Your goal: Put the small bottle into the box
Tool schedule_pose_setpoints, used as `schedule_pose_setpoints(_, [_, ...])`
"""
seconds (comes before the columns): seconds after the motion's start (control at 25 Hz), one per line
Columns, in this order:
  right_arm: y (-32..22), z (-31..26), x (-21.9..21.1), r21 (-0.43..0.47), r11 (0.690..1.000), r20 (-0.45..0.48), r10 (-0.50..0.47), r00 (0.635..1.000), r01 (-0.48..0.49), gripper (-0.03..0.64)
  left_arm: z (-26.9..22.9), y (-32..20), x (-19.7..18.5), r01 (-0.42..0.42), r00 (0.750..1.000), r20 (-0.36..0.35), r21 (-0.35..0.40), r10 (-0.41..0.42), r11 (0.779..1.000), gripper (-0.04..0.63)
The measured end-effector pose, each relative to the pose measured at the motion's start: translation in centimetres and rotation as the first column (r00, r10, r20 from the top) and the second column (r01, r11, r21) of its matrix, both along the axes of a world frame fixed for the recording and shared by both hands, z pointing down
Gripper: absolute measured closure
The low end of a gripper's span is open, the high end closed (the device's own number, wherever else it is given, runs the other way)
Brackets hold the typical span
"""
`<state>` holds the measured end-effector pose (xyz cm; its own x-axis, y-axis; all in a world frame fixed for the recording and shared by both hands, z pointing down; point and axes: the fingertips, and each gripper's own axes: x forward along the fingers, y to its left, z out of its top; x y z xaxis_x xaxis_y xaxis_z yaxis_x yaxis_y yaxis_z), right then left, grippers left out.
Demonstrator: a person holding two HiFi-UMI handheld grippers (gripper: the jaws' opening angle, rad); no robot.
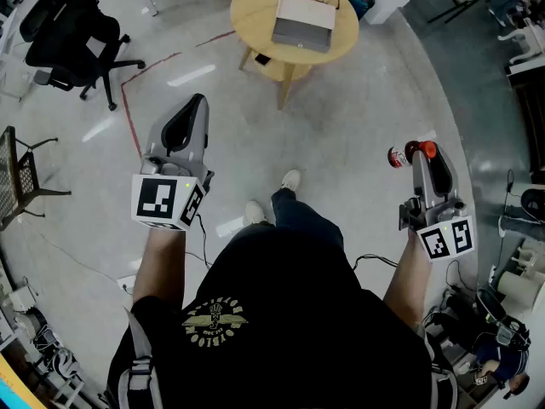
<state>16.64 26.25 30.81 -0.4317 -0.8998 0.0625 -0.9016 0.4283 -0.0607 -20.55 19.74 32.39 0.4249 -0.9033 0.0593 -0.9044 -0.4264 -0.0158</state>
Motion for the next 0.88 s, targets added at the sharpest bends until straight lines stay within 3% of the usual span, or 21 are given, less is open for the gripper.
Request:
schedule_pose_setpoints(0.4, [-6.7, 1.0, 0.0, 0.026, 1.0, 0.013, -0.018, 1.0, 0.018, 0.469, 3.1, -6.1, 3.9, -0.053, 0.999, -0.016, -0.066, 0.052, 0.996, 0.595])
schedule_pose_setpoints(0.64, [-9.7, 0.4, 2.6, 0.036, 0.999, 0.042, -0.022, 0.999, 0.02, 0.469, 0.9, -8.9, 6.5, -0.067, 0.998, -0.013, -0.037, 0.067, 0.997, 0.595])
schedule_pose_setpoints(0.88, [-12.4, -0.3, 4.3, 0.058, 0.997, 0.021, -0.046, 0.999, 0.045, 0.469, -0.1, -11.0, 7.0, 0.018, 1.0, -0.025, -0.009, -0.018, 1.0, 0.595])
